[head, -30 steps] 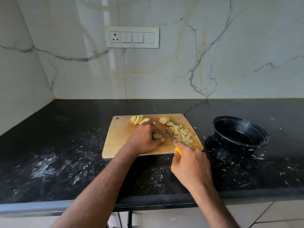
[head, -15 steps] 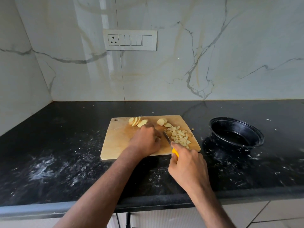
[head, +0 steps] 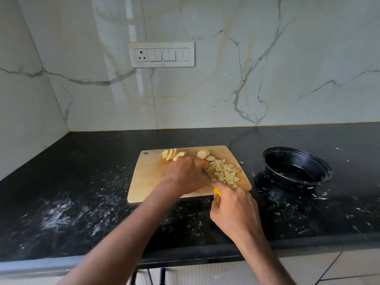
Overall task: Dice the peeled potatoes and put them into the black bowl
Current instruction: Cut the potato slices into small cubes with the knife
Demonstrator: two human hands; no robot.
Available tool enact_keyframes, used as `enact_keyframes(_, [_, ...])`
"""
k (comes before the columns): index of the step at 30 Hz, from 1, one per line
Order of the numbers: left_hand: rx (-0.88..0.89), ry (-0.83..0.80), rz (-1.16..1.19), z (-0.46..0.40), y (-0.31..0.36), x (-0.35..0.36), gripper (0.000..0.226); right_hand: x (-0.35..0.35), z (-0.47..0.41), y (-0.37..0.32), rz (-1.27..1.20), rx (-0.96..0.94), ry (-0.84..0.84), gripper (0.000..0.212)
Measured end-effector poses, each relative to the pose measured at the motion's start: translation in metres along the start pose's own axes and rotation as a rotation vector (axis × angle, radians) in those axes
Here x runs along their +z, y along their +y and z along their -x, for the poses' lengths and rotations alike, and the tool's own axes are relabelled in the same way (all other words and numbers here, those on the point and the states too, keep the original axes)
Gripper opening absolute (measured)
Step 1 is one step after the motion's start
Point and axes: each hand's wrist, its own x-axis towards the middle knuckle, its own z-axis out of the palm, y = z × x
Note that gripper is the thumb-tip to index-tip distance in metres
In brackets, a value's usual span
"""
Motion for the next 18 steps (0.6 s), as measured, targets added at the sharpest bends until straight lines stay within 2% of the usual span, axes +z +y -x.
enact_keyframes(3, [0.190, -0.186, -0.022, -0.010, -0.027, -0.024, 0.038, 0.001, 0.000, 0.001, -0.013, -0.007, 0.004, 0.046])
enact_keyframes(5, [0.298, -0.241, -0.037, -0.014, -0.044, -0.035, 0.044, 0.001, -0.001, 0.001, -0.015, -0.010, 0.009, 0.046])
enact_keyframes(12, [0.395, -0.200, 0.077, -0.025, -0.060, -0.024, 0.036, 0.002, 0.000, 0.001, -0.033, -0.018, 0.009, 0.045])
enact_keyframes(18, [0.327, -0.093, 0.134, -0.022, -0.053, -0.011, 0.028, 0.003, 0.000, 0.003, -0.043, -0.027, 0.015, 0.046])
